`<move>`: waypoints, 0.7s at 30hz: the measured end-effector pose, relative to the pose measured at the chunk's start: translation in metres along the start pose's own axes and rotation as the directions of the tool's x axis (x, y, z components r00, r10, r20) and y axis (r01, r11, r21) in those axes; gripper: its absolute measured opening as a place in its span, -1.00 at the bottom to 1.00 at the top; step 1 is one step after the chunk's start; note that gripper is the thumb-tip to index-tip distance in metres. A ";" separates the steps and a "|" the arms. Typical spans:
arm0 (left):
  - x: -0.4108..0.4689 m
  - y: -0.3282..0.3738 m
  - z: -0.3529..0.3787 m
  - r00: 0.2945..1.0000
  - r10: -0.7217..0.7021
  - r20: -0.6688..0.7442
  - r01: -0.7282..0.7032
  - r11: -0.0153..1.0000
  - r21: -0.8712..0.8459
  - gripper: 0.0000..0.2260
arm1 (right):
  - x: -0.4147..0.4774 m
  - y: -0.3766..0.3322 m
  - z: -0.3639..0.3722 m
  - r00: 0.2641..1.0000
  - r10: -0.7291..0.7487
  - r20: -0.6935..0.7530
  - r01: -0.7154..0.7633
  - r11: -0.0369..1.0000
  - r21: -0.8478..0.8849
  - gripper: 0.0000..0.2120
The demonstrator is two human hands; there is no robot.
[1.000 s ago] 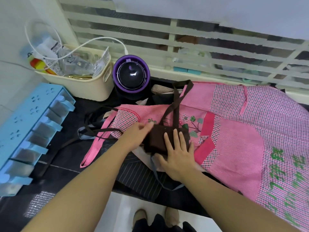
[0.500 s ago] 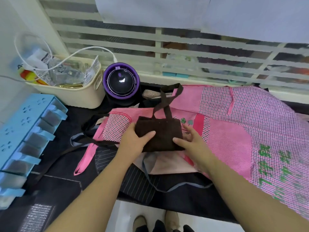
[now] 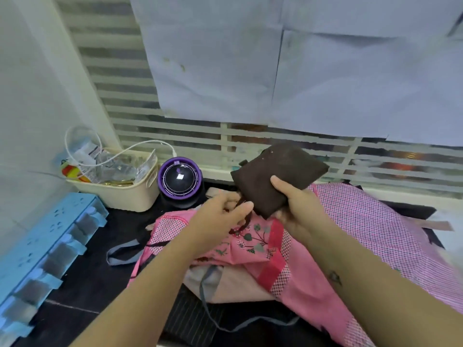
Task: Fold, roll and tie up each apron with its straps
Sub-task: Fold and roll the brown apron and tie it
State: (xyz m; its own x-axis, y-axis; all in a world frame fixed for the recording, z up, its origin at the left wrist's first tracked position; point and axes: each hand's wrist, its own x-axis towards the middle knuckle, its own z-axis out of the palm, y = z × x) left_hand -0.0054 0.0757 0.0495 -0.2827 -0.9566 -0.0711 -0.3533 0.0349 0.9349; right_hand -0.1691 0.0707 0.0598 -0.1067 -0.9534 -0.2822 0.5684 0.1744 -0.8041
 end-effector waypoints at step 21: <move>0.005 0.138 -0.031 0.901 0.415 -0.129 -0.407 0.910 0.081 -0.76 | -0.022 -0.144 0.023 0.967 -0.066 0.245 0.079 0.996 -0.043 -0.26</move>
State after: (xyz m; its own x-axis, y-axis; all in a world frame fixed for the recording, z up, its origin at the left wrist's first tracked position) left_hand -0.0284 0.0673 0.1892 -0.2863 -0.8845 0.3683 -0.2789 0.4446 0.8512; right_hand -0.2297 0.0612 0.1938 0.0597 -0.9940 -0.0917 0.5225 0.1094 -0.8456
